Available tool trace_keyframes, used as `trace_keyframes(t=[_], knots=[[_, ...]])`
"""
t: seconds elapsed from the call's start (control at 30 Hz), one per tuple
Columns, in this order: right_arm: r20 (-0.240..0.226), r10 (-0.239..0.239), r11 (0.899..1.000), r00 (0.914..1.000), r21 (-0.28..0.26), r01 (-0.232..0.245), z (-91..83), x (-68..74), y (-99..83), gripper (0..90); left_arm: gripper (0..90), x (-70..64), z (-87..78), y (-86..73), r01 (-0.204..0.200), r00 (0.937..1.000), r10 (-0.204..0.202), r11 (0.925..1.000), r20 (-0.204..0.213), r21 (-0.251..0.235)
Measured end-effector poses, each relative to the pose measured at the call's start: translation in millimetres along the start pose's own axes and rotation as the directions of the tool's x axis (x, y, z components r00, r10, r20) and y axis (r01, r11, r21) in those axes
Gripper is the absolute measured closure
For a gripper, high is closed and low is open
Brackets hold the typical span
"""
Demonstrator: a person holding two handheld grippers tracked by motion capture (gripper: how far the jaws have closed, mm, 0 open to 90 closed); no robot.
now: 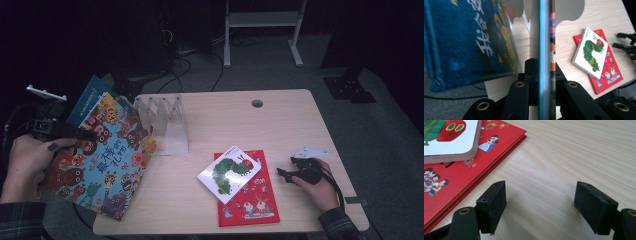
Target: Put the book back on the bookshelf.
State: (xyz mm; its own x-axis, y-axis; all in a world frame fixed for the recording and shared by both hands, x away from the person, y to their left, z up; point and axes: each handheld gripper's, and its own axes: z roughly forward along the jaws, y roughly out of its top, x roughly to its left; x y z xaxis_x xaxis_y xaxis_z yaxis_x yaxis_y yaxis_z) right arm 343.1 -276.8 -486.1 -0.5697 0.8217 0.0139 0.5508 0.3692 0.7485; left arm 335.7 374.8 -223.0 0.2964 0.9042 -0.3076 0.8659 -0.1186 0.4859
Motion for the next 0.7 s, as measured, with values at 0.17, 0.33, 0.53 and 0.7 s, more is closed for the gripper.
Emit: trace_keyframes(t=[0.17, 0.33, 0.53, 0.7], knots=[[0.0, 0.0, 1.0, 1.0, 0.0, 0.0, 0.1, -0.1, 0.0, 24.9, 80.8, 2.0, 0.6, 8.4, 0.015, 0.9998, -0.015, 0.9999, -0.014, 0.006], [0.0, 0.0, 1.0, 1.0, -0.001, 0.0, 0.0, -0.1, 0.0, 24.9, 80.8, 2.9, 1.3, 15.3, 0.028, 0.9989, -0.027, 0.9994, -0.038, 0.021], [0.0, -0.002, 1.0, 1.0, -0.001, 0.002, 0.0, -0.3, -0.1, 24.9, 80.8, 6.8, 2.3, 22.4, 0.052, 0.9969, -0.051, 0.9984, -0.061, 0.023], [0.0, -0.002, 1.0, 1.0, -0.001, 0.002, 0.0, -0.3, -0.1, 24.8, 80.8, 7.8, 1.2, 26.3, 0.062, 0.9961, -0.06, 0.9979, -0.064, 0.022]])
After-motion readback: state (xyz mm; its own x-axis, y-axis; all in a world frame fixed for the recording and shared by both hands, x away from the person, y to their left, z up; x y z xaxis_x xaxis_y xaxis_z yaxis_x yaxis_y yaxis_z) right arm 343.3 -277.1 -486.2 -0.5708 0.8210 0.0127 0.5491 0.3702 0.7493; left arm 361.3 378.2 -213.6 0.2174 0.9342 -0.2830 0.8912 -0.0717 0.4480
